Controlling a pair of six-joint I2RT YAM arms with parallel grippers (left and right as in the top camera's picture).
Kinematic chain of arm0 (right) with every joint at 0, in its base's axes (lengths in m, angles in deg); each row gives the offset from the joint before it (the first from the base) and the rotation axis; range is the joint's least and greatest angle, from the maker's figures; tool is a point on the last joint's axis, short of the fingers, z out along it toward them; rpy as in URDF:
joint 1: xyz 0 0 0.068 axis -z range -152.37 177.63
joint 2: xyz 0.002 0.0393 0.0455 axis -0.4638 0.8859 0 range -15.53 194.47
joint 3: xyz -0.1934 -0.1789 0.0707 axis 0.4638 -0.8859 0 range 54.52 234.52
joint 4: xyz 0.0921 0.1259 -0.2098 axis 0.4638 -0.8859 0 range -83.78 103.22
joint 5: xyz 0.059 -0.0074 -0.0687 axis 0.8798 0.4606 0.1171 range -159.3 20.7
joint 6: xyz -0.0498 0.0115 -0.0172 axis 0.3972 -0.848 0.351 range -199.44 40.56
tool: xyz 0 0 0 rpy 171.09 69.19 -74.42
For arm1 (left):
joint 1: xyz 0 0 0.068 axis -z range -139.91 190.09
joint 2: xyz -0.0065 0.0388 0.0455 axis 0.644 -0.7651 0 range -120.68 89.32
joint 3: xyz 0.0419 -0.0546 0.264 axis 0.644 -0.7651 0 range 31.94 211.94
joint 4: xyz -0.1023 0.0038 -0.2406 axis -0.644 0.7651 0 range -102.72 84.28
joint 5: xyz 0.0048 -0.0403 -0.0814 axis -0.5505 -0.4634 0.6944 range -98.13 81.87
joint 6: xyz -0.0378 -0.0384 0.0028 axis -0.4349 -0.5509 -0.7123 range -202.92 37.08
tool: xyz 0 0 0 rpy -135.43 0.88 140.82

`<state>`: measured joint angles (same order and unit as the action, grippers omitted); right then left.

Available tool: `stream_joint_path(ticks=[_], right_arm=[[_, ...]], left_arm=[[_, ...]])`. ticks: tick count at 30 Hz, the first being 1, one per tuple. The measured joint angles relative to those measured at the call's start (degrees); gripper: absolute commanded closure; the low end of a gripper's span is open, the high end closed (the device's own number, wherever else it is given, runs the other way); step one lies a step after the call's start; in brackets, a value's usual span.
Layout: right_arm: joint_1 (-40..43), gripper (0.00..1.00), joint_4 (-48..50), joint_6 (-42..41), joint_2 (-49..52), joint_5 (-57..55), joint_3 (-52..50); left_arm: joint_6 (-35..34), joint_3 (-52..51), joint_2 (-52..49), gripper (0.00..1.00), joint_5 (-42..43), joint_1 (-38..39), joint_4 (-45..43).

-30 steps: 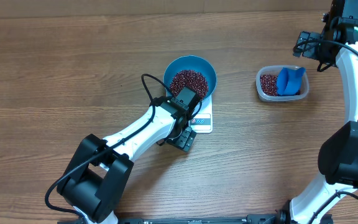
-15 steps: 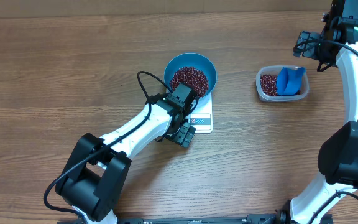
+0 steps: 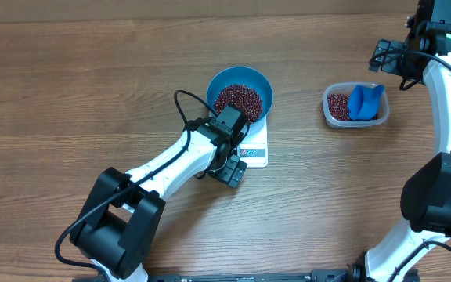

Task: Scoop item into bowl and weigh 150g on scale

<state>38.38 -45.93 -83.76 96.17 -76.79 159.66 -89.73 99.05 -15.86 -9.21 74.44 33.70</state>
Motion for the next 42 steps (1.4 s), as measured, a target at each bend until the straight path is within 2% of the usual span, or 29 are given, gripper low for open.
stream_joint_path(ticks=[5,10,15,25,28,30,34,36,42], right_arm=[[0.0,0.0,0.02,0.02,0.0,0.0,0.0],[0.0,0.0,0.0,0.0,0.0,0.0,0.0],[0.0,0.0,0.0,0.02,0.0,-0.02,0.0],[0.0,0.0,0.02,0.0,0.0,0.02,0.0],[-0.02,0.0,0.02,0.02,0.0,0.02,0.0],[0.0,0.0,-0.02,0.0,0.0,0.0,0.0],[0.0,0.0,0.0,0.02,0.0,0.0,0.0],[0.0,0.0,0.02,0.0,0.0,0.02,0.0],[0.0,0.0,0.02,0.0,0.0,0.0,0.0]], left_arm=[[0.2,3.52,0.33,0.0,0.07,0.55,5.97],[0.17,9.77,6.1,0.0,0.44,1.31,7.76],[0.17,16.87,12.48,0.01,0.26,0.37,5.64],[-1.86,17.99,12.74,0.0,-2.8,-2.21,-2.75],[-3.48,21.81,11.26,0.0,-1.38,-5.03,-1.22],[-5.27,31.1,7.28,0.01,0.5,-8.09,3.58],[-6.86,41.13,0.85,0.05,1.49,-9.4,11.02],[-7.78,42.18,-2.45,0.05,2.36,-9.14,13.35],[-10.03,42.12,-11.85,0.2,8.79,-10.34,17.92]])
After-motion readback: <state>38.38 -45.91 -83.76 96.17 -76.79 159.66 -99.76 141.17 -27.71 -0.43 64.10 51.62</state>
